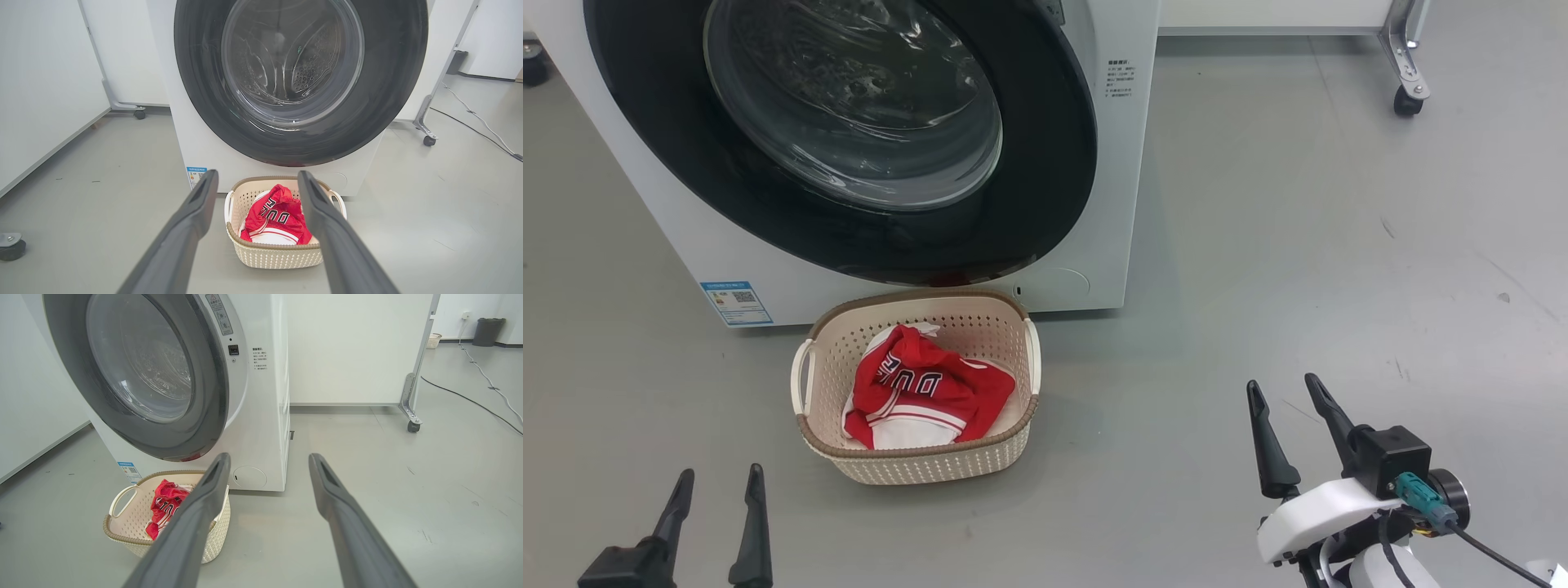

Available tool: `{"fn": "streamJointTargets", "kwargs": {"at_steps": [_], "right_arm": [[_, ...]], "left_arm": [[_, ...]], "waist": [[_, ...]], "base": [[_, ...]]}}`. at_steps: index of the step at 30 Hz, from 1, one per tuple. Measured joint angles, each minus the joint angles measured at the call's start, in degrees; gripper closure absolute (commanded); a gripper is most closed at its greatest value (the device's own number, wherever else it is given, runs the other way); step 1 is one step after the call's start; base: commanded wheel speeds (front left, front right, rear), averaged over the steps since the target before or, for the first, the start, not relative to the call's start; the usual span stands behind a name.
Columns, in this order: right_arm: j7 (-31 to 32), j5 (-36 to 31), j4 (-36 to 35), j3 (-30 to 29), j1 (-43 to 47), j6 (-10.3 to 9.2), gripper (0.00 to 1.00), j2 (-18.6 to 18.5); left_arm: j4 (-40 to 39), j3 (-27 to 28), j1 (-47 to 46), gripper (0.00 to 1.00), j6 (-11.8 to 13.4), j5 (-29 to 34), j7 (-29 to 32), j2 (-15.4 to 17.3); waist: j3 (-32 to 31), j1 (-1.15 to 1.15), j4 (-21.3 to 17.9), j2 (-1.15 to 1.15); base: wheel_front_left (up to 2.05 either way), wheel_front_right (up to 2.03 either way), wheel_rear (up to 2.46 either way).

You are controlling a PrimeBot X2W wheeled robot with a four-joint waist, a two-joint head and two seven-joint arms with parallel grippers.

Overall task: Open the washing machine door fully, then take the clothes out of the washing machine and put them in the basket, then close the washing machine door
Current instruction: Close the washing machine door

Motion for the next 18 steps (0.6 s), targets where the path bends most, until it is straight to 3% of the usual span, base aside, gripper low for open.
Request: {"fn": "streamJointTargets", "kwargs": {"at_steps": [18], "right_arm": [[0.0,-0.07,0.11,-0.03,0.06,-0.51,0.0,0.02]], "left_arm": [[-0.03,0.63,0.01,0.0,0.12,1.23,0.1,-1.71]], "waist": [[-0.25,0.0,0.12,0.0]], "base": [[0.0,0.0,0.0]]}}
